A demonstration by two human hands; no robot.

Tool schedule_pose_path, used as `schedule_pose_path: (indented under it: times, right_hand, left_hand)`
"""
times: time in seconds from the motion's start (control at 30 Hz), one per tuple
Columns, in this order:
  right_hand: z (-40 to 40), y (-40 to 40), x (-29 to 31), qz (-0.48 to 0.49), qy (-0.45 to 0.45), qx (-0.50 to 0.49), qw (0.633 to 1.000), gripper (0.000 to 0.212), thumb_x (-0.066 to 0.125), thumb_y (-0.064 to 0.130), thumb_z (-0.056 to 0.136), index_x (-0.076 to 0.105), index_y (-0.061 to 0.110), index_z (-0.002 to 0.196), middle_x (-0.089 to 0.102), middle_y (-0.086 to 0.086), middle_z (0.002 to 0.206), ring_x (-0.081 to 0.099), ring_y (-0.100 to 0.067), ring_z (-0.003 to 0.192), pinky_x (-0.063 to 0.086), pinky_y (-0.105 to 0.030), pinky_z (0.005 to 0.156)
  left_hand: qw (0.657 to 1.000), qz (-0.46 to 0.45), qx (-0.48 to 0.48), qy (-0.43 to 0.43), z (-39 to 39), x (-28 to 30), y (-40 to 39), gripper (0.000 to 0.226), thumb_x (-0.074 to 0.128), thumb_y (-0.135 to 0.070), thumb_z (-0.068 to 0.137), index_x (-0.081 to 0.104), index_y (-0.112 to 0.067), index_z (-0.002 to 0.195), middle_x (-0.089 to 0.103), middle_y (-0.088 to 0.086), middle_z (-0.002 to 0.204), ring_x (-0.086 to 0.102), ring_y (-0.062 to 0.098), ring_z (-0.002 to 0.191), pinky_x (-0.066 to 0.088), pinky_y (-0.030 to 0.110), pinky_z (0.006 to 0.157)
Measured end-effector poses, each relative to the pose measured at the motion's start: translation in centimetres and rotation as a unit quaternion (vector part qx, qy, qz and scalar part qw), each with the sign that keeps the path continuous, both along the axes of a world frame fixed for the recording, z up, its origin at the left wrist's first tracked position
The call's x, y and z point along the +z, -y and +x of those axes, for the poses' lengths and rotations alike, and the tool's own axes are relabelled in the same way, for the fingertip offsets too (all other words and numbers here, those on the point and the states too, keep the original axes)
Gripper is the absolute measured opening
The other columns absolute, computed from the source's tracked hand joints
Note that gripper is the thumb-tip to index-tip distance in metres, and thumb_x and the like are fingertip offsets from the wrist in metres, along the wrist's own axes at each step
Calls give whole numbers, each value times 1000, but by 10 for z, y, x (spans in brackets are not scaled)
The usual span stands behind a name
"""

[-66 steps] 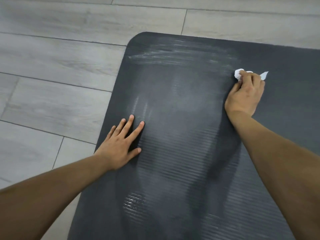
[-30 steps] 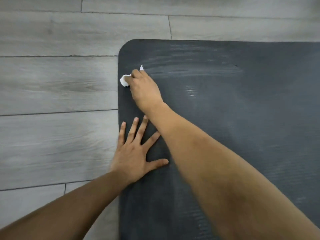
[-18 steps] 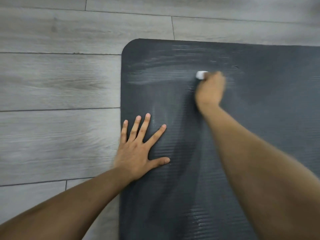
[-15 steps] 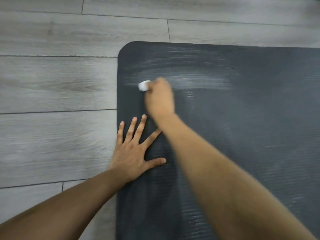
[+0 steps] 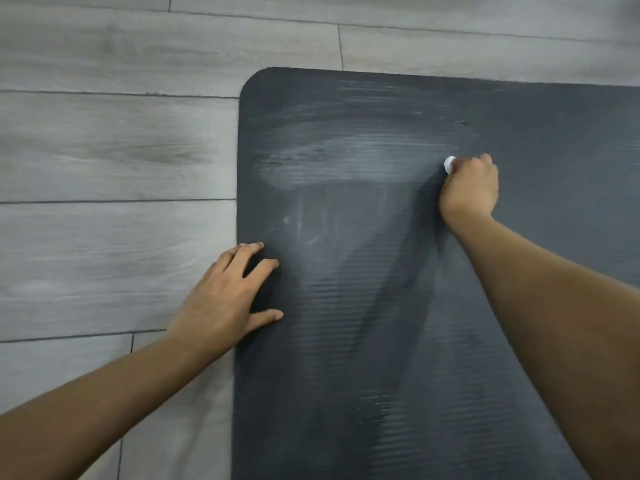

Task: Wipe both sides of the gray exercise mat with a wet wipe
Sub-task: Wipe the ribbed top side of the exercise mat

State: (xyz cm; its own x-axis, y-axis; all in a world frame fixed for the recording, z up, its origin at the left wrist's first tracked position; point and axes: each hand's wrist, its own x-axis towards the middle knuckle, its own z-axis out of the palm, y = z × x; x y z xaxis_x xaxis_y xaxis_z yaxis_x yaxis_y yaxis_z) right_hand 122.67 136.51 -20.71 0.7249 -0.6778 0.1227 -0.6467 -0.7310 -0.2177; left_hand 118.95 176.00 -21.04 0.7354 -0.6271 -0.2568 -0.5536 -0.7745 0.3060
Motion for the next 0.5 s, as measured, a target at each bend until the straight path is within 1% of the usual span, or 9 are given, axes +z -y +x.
schedule_pose_path:
  times: [0.07, 0.1, 0.13, 0.2, 0.27, 0.33, 0.4, 0.43, 0.5]
  right_hand:
    - [14, -23, -4, 18, 1, -26, 999, 37, 39, -2, 89, 68, 10, 109, 50, -16, 115, 49, -36, 108, 41, -39, 86]
    - [22, -42, -6, 27, 10, -8, 1000, 37, 40, -1, 89, 68, 9, 111, 51, -16, 117, 49, -35, 109, 38, -39, 89]
    - [28, -67, -8, 35, 22, 29, 999, 36, 42, 0, 89, 67, 10, 112, 53, -16, 116, 50, -35, 108, 37, -38, 89]
    - [32, -133, -13, 51, 38, 133, 989, 30, 49, 3, 86, 69, 11, 107, 57, -15, 108, 52, -35, 101, 37, -39, 83]
    - [24, -204, -15, 72, 35, 263, 962, 26, 54, 3, 80, 69, 10, 100, 58, -13, 100, 53, -33, 93, 38, -40, 77]
    - [14, -246, -11, 91, 34, 342, 935, 21, 57, 2, 77, 69, 10, 92, 57, -11, 92, 53, -30, 85, 38, -39, 76]
    - [14, -246, -12, 102, 59, 384, 916, 17, 60, 1, 78, 70, 10, 88, 57, -9, 87, 52, -28, 80, 41, -37, 72]
    - [15, -235, -10, 94, 53, 421, 901, 16, 62, 2, 79, 71, 11, 89, 57, -10, 87, 52, -27, 80, 42, -36, 70]
    - [19, -207, -9, 59, 20, 483, 873, 16, 62, 6, 80, 72, 11, 91, 59, -12, 87, 55, -30, 81, 44, -38, 68]
  left_hand:
    - [999, -12, 36, -15, -7, -1, 8, 77, 87, -49, 69, 62, -13, 132, 51, 20, 146, 48, 45, 135, 47, 56, 108]
    - [998, -19, 51, -25, -8, 1, 12, 74, 89, -44, 69, 63, -12, 131, 51, 21, 147, 46, 45, 137, 45, 56, 110]
    - [997, -25, 65, -34, -9, 3, 14, 72, 89, -41, 71, 63, -12, 131, 49, 20, 150, 42, 44, 141, 42, 55, 113]
    - [995, -31, 87, -48, -11, 5, 19, 69, 86, -39, 77, 61, -13, 136, 41, 17, 157, 33, 40, 148, 34, 50, 120]
    - [994, -26, 92, -46, -15, 5, 20, 70, 82, -39, 82, 56, -14, 142, 37, 15, 160, 27, 38, 151, 27, 46, 122]
    - [995, -33, 87, -33, -18, 4, 17, 73, 82, -38, 83, 54, -12, 145, 43, 17, 156, 31, 40, 149, 29, 47, 121]
    - [996, -40, 80, -14, -21, 2, 17, 72, 81, -37, 83, 55, -10, 145, 45, 20, 155, 35, 42, 147, 31, 49, 119]
    - [996, -37, 76, -6, -22, 2, 16, 71, 80, -37, 84, 55, -10, 145, 42, 20, 156, 34, 42, 147, 31, 48, 119]
    - [997, -36, 66, -9, -23, 4, 12, 74, 75, -41, 88, 49, -13, 151, 30, 17, 164, 25, 37, 153, 22, 41, 122]
